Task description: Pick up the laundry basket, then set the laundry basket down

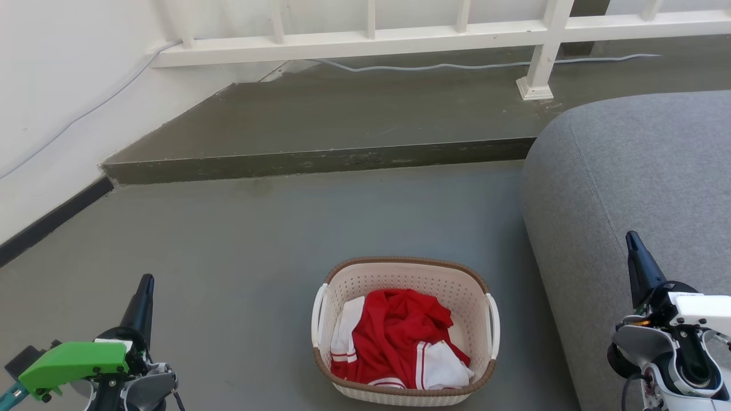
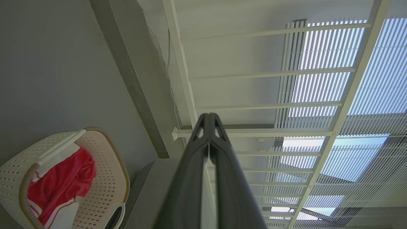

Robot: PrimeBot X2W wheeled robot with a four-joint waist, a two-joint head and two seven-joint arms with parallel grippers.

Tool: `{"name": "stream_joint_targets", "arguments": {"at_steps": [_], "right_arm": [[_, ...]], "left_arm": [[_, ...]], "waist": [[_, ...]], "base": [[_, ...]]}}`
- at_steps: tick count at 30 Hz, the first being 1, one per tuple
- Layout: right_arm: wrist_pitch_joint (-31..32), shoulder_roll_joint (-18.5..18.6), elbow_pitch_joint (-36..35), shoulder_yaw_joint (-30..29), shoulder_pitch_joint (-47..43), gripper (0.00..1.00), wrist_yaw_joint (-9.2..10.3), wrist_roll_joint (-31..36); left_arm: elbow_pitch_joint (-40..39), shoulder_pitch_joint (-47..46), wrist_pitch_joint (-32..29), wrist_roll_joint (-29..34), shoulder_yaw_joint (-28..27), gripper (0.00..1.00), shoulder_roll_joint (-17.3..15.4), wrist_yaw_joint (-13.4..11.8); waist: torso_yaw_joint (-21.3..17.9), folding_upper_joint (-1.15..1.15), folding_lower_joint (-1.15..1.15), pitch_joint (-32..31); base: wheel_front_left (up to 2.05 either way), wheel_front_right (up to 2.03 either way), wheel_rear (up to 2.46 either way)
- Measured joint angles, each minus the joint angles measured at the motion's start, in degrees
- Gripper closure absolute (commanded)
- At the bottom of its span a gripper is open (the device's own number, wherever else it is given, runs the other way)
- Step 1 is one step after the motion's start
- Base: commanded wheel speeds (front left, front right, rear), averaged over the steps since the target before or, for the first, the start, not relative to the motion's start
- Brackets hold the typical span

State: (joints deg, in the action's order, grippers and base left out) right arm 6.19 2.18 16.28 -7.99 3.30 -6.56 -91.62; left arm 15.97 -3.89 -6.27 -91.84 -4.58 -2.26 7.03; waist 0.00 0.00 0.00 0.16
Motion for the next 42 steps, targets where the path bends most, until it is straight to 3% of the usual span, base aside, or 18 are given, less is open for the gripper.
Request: {"name": "stream_joint_targets", "arguments": {"at_steps": [42], "right_arm": [[0.0,0.0,-0.1,0.0,0.0,1.0,0.0,-0.1]], "left_arm": [[-0.1,0.0,0.0,0.0,0.0,1.0,0.0,0.0]], "waist": [[0.0,0.0,0.0,0.0]], "base": [[0.0,0.0,0.0]]}}
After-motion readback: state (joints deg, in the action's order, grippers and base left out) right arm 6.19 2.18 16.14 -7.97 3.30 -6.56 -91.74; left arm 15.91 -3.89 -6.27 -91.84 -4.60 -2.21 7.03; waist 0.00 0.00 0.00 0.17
